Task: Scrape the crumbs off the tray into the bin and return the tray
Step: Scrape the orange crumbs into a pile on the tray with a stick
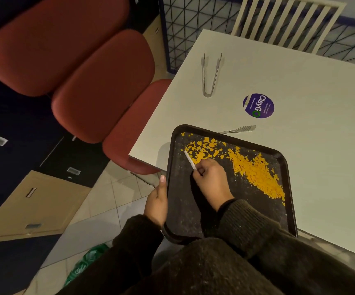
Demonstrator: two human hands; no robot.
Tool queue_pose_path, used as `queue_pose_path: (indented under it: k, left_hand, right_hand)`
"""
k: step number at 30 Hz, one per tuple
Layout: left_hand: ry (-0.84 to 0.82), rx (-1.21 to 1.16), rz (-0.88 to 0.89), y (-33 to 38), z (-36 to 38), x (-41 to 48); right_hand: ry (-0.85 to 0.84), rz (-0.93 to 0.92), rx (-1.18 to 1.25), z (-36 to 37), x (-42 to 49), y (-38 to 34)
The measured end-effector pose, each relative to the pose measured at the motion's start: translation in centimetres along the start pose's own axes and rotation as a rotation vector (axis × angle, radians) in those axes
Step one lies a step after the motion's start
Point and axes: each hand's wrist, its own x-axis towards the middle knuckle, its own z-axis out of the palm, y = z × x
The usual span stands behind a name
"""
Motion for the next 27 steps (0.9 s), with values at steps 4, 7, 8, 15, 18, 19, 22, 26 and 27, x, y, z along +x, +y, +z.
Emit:
queue_pose_path:
  k: [4,7,8,15,18,19,22,26,27]
  left_hand:
    - [-0.044,-0.014,0.0,-0.1,-0.2,0.1]
    - [-0.051,-0.026,0.01,-0.2,-0.2,0.2]
    - [-0.044,-0.023,0.014,-0.2,-0.2,0.3]
    - [0.013,0.023,0.027,-0.4,0.0,0.8]
    - [0.02,0.044,0.042,-0.6,0.0,1.0]
    - [0.023,0.047,0.048,-0.6,0.0,1.0]
    - [0.03,0.039,0.041,-0.5,0.0,1.2]
    - [0.032,0.03,0.061,-0.3,0.0,1.4]
    - [0.037,0.027,0.07,-0.3,0.0,1.4]
  right_hand:
    - [-0.046,0.083,0.066,-0.3,-1.7,0.2]
    - [-0.107,0.024,0.044,0.4,-3.4,0.1]
    - [-0.102,-0.014,0.03,0.6,-3.7,0.2]
    - [0.021,0.0,-0.011,-0.6,-1.6,2.2]
    - [0.075,0.137,-0.019,-1.3,-0.6,3.6]
    - [0.09,0.166,-0.017,-1.5,-0.5,3.7]
    - [0.078,0.136,0.02,-1.6,-1.2,3.1]
    - [-0.044,-0.031,0.03,-0.4,-2.4,1.1]
    - [-0.051,-0.051,0.031,-0.1,-2.4,0.7]
